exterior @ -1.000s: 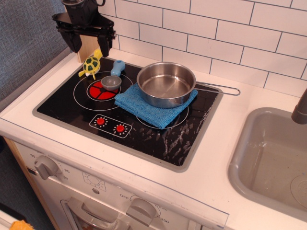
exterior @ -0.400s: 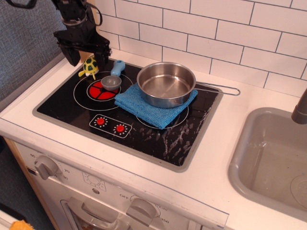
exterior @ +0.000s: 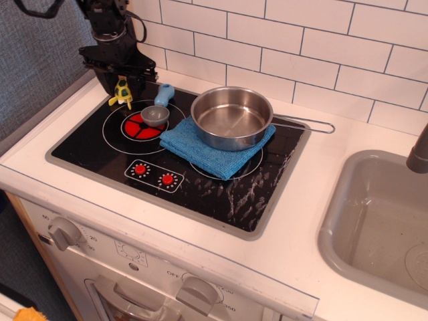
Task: Move the yellow and green object into the pot
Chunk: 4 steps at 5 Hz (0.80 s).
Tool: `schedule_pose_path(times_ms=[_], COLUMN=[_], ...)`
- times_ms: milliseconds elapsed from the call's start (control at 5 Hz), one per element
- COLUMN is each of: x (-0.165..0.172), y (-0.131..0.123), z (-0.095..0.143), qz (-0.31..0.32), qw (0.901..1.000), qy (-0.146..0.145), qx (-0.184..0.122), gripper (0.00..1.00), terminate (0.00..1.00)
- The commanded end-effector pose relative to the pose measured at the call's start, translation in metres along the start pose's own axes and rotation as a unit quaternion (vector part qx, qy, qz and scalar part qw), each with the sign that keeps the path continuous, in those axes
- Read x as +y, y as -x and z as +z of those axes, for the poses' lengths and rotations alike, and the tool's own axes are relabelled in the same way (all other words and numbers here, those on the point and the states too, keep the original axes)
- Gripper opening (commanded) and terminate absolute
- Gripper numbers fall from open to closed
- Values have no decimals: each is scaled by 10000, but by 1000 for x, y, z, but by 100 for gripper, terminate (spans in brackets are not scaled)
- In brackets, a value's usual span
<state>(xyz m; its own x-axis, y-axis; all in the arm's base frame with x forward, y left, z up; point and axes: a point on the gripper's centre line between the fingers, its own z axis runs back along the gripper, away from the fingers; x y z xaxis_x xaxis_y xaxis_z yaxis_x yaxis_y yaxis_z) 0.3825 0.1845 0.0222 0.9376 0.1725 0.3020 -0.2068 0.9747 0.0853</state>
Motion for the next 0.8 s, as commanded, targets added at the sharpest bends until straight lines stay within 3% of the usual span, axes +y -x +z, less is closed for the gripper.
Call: schedule_pose_path(times_ms=[0, 200, 600], x=[2, 4, -27], y=[-4, -8, -15], z=[12, 31, 101], qz=[46, 141, 236], qw=[9999, 9997, 9962], qy=[-20, 36, 170], qx=[-113, -213, -825], gripper=[0, 0, 0], terminate=[0, 0, 0])
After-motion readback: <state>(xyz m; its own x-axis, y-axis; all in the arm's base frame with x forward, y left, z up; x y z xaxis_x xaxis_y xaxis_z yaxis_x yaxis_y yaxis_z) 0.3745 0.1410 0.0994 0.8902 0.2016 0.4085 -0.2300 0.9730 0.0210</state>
